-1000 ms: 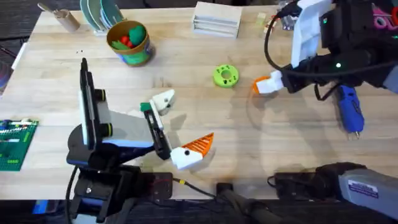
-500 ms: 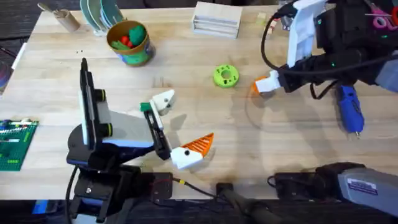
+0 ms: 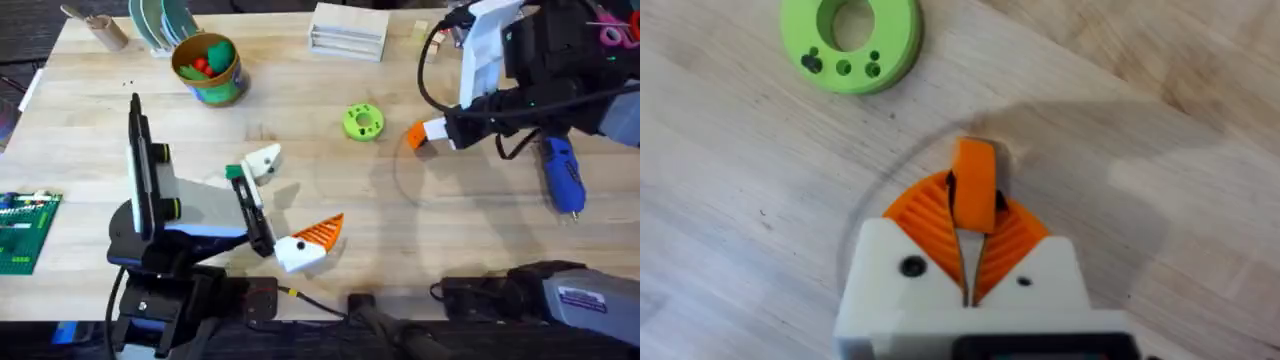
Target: Pick up the gripper from the table and insert it into the empty holder that is missing its gripper. Then pick up a screw, insert it into the mounting hole, and use the screwdriver to tighten it. Finally, clean up the table by picking up the vegetable and placing it into the bucket.
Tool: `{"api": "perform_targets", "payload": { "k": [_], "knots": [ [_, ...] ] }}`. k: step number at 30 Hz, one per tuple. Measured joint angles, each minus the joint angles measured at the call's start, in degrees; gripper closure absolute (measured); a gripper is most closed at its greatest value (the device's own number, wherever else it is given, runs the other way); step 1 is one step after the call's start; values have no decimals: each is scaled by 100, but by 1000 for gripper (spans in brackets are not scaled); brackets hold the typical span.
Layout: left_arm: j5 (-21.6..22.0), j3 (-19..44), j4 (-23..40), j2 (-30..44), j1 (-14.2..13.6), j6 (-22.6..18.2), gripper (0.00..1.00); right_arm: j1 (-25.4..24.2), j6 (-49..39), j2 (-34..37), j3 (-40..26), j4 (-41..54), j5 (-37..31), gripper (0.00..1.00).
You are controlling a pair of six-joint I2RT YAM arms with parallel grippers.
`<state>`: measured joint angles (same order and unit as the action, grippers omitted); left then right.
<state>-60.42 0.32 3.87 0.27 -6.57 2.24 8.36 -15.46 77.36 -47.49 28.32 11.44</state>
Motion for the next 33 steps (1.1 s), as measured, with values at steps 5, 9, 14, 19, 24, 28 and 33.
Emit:
{"api": "perform_targets", "payload": {
  "k": [5, 9, 14, 19, 24, 28, 33],
  "knots": [
    [0, 0, -1, -2, 0, 0, 7, 0, 2, -55, -4, 50, 0, 981],
    [0, 0, 1, 0, 0, -2, 7, 0, 29, -480, -4, 169, 0, 982],
    [0, 0, -2, -1, 0, -1, 7, 0, 248, -1485, -4, 450, 0, 984],
    [0, 0, -2, -2, 0, 0, 7, 0, 637, -2642, -4, 836, 2, 985],
    [0, 0, 1, 0, 0, 0, 8, 0, 941, -3721, -4, 1249, 33, 986],
    [0, 0, -2, -2, 0, 0, 8, 0, 1492, -4190, 186, 851, 607, 986],
    [0, 0, -1, 0, 0, -1, 8, 0, 2967, -4353, 1380, -990, 1971, 987]
  ]
}}
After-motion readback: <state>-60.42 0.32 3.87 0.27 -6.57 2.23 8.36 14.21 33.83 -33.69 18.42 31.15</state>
